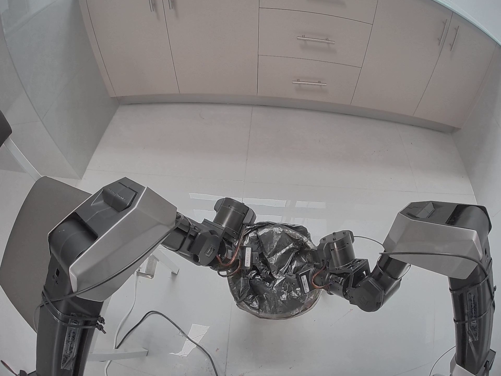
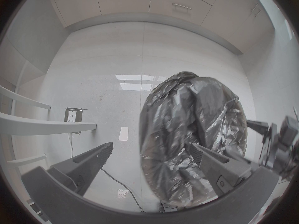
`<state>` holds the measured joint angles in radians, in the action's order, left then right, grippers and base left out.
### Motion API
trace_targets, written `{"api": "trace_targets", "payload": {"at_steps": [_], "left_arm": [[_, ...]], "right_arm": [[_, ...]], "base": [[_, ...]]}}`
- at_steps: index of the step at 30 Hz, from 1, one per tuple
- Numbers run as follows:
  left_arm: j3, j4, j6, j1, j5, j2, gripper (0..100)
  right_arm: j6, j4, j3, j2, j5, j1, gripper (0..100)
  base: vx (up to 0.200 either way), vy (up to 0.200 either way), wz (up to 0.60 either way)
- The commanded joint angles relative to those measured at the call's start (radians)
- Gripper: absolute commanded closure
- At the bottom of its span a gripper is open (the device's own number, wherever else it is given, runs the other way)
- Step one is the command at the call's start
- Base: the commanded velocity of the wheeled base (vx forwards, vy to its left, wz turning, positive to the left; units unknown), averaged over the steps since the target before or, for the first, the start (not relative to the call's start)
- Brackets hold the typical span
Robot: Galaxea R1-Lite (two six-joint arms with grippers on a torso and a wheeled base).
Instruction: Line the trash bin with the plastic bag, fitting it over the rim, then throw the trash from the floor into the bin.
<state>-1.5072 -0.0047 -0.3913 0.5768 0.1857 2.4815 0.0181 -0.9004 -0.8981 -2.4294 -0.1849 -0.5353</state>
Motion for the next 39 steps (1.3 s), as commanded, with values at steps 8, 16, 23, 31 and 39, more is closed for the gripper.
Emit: {"api": "trace_targets", "payload": {"at_steps": [8, 16, 23, 31, 39], "left_arm": [[-0.001, -0.001, -0.003, -0.002, 0.000, -0.006, 0], [-0.002, -0.001, -0.003, -0.008, 0.001, -0.010, 0], [-0.001, -0.001, -0.004, -0.009, 0.001, -0.012, 0], [-0.004, -0.001, -0.003, -0.009, 0.000, -0.006, 0], [-0.005, -0.001, -0.003, -0.009, 0.000, -0.004, 0]], "right_arm": [[0.005, -0.002, 0.062, 0.087, -0.022, -0.078, 0], [0.011, 0.003, 0.093, 0.102, -0.016, -0.094, 0], [0.005, 0.014, 0.042, 0.006, -0.016, -0.124, 0], [0.003, 0.051, -0.035, -0.059, -0.016, -0.110, 0], [0.005, 0.092, -0.096, -0.105, -0.018, -0.074, 0]], "base": [[0.000, 0.000, 0.00], [0.000, 0.000, 0.00], [0.000, 0.000, 0.00], [0.000, 0.000, 0.00], [0.000, 0.000, 0.00]]}}
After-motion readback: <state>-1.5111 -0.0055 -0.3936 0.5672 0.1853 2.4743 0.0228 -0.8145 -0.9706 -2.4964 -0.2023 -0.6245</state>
